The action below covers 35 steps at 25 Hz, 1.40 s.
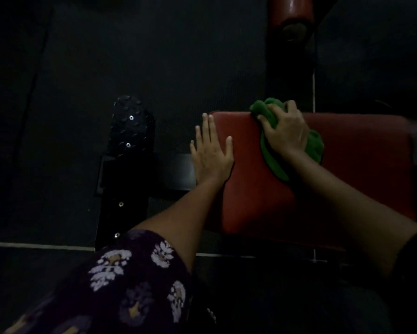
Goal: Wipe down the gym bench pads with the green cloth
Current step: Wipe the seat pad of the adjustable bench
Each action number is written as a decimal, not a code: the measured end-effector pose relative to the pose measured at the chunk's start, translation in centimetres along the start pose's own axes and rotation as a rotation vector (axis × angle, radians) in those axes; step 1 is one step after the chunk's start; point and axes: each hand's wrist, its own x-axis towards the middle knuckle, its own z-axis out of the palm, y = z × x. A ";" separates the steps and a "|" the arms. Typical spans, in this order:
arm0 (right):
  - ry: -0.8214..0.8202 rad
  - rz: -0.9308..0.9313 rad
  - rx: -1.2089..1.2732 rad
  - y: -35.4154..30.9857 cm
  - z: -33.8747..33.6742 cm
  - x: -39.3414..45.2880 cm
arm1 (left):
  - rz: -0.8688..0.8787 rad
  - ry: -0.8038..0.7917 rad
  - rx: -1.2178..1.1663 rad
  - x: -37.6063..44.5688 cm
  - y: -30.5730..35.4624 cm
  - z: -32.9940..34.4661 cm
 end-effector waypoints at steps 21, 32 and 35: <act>-0.895 -0.282 0.044 -1.2 -4.2 10.6 | -0.099 0.018 0.105 3.7 3.4 -1.7; -0.922 -0.212 -0.161 0.8 -4.6 12.5 | -0.084 -0.112 0.356 5.0 4.5 -1.7; -0.916 -0.019 -0.325 4.7 -6.2 12.5 | -0.110 -0.166 0.397 5.2 5.7 -1.6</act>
